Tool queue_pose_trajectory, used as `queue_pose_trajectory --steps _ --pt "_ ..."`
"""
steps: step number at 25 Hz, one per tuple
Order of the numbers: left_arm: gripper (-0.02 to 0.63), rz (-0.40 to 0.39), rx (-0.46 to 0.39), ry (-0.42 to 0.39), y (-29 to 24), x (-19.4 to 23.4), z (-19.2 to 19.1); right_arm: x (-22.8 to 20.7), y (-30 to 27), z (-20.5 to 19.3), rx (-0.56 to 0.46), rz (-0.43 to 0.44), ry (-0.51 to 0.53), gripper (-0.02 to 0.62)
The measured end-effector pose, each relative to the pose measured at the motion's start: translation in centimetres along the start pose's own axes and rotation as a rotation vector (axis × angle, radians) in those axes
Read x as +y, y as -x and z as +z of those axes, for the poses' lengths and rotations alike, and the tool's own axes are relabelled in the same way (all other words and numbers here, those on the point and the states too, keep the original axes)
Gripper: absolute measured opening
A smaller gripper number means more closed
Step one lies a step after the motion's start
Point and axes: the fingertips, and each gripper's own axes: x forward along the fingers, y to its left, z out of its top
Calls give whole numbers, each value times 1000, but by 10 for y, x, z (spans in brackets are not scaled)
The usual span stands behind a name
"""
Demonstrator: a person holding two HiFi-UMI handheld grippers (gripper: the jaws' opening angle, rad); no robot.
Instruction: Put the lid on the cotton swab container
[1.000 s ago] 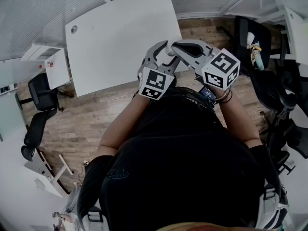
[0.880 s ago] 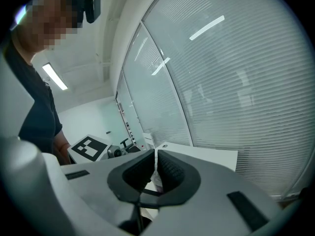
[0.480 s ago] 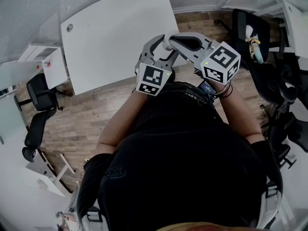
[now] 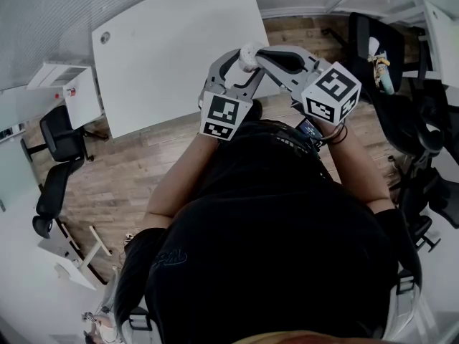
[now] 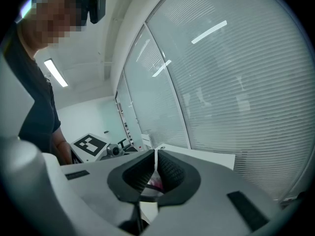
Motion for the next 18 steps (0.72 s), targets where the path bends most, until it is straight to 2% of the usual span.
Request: queue_pose_trajectory --steps 18 --pt "256 74 0 13 26 32 -17 -5 3 -28 -53 -64 4 28"
